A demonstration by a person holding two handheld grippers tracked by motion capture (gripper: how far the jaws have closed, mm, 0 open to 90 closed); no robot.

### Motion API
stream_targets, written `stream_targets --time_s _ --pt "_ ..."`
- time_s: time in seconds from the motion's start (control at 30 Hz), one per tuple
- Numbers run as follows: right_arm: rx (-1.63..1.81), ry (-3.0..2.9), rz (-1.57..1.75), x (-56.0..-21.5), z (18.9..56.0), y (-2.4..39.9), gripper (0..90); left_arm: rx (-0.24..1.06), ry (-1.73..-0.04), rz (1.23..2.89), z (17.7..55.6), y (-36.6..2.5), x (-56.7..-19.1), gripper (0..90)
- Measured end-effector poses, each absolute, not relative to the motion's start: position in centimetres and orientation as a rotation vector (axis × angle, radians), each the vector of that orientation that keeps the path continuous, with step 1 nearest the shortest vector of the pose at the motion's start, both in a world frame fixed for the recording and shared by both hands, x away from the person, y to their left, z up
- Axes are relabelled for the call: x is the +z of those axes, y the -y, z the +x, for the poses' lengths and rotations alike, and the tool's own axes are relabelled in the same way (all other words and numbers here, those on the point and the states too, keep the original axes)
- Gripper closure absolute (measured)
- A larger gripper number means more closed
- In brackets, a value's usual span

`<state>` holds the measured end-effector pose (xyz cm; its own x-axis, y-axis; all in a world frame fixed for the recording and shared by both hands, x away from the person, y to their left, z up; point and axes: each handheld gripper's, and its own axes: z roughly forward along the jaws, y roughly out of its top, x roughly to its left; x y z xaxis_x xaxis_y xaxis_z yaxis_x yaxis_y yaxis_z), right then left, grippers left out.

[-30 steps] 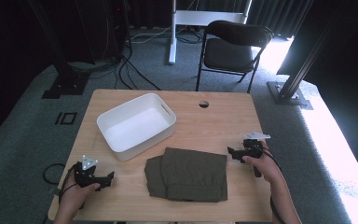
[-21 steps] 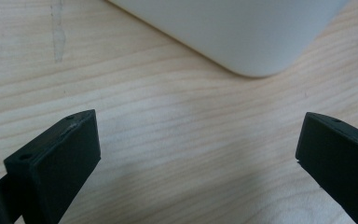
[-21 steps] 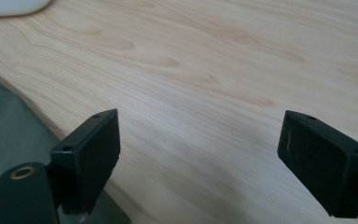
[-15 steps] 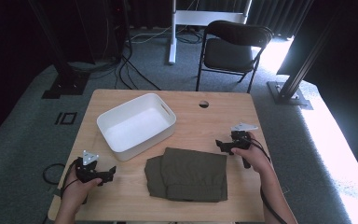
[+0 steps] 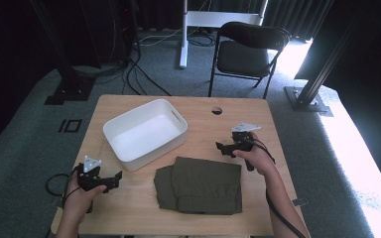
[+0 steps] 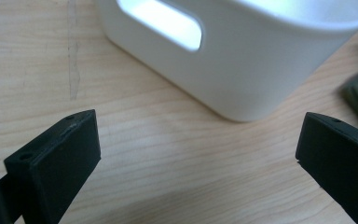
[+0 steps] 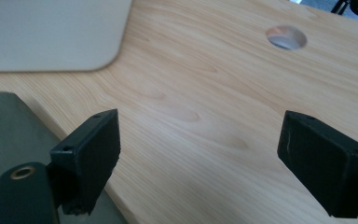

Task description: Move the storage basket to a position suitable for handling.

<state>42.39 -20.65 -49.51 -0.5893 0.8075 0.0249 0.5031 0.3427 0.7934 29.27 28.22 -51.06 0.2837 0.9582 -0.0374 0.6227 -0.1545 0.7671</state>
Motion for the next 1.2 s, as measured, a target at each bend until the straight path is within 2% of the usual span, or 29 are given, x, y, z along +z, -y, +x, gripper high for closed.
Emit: stream_targets --time_s 0.17,0.33,1.2 --pt "1.134 -2.245 1.125 -48.9 42.7 19.4 12.9 0.604 -1.398 1.842 29.3 -27.8 -49.9 1.1" --pt "1.158 -2.260 1.072 -48.0 43.1 17.1 12.9 0.655 -1.375 1.831 29.5 -27.4 -48.6 1.1" --pt "1.210 -2.270 1.002 -46.6 48.4 8.3 13.4 0.700 -1.427 1.757 32.1 -27.2 -47.5 1.1"
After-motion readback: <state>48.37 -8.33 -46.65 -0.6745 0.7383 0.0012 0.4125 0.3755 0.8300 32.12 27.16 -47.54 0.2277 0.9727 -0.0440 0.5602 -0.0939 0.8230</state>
